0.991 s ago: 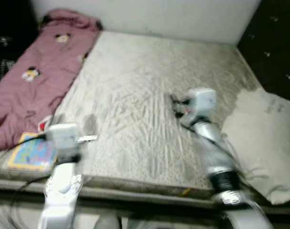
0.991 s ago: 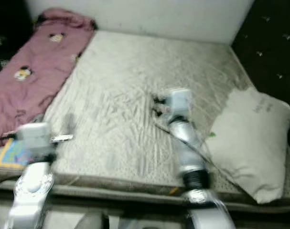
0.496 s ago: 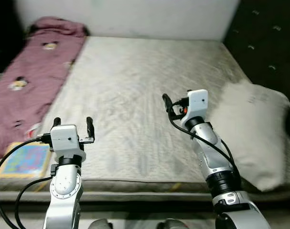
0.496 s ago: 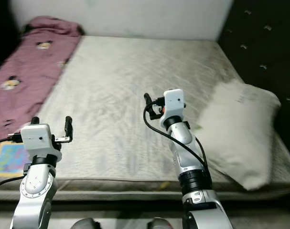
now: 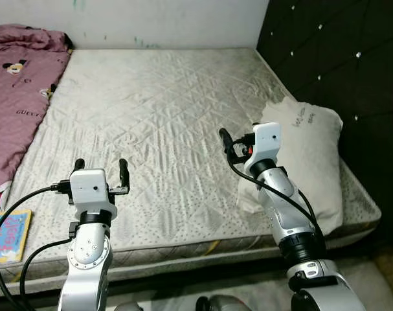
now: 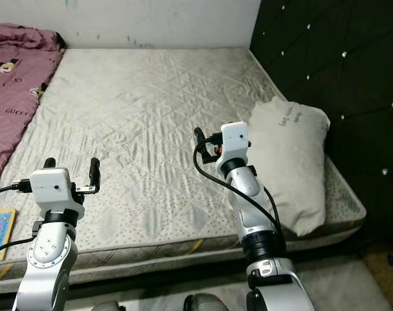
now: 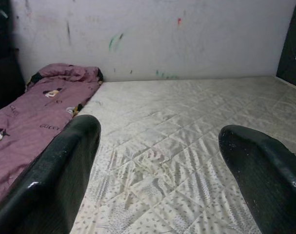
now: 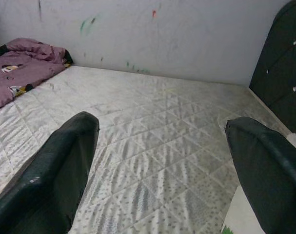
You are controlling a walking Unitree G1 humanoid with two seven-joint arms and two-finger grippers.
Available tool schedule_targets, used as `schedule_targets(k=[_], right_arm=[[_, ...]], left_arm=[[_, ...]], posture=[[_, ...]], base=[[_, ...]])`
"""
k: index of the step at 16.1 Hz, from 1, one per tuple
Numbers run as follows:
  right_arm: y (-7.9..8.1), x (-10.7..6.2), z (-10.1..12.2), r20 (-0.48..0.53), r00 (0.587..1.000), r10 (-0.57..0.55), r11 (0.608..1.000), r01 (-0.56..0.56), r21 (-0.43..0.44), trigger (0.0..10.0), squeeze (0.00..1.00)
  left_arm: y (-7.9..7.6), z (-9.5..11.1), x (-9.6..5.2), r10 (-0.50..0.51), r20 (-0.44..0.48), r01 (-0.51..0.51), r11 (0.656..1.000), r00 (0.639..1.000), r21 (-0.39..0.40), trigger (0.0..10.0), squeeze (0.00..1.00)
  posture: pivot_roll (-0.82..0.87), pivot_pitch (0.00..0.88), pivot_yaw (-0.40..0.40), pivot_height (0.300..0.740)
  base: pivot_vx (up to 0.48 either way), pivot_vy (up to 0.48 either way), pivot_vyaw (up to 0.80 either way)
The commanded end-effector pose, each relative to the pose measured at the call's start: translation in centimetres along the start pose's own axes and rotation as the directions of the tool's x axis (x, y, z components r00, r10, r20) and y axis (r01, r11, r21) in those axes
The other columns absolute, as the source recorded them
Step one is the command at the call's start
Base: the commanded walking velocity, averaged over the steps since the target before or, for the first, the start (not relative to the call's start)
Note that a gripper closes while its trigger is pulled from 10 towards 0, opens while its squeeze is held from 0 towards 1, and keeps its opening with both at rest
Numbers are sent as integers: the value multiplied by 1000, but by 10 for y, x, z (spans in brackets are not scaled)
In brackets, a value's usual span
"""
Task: Clean up the room
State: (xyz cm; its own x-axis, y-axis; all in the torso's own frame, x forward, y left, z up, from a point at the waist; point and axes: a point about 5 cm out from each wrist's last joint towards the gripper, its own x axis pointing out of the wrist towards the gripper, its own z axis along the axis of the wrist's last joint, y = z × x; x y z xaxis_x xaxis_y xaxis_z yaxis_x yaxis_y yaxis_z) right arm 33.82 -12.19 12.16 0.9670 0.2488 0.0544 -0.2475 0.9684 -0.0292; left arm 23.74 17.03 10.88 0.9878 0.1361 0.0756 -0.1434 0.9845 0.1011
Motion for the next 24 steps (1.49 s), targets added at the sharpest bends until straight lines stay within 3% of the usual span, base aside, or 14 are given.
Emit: schedule_targets(k=[1,15,22,24], right_arm=[[-2,1,1,4,1000,1,1000,-1,-9,10000,0],[-1,0,-2,0,1000,11,999,-11,-37,10000,0],[-1,-1,-2,3,1000,15,999,-15,-51,10000,0],[0,0,-1,8,1000,22,998,-22,-60,10000,0]], left_arm=[[0,1,1,0,-1,0,1000,1000,2,10000,0],[0,1,0,6,-5,-6,1000,1000,-1,10000,0],[1,0,0,12,-5,-12,1000,1000,-27,10000,0],[1,0,0,11,-5,-11,1000,1000,-29,10000,0]], posture=[[-20,0,-34,740],[-18,0,-31,740],[-22,0,-34,740],[-21,0,-36,740]], base=[[0,-285,0],[0,-289,0],[0,0,0],[0,0,800]])
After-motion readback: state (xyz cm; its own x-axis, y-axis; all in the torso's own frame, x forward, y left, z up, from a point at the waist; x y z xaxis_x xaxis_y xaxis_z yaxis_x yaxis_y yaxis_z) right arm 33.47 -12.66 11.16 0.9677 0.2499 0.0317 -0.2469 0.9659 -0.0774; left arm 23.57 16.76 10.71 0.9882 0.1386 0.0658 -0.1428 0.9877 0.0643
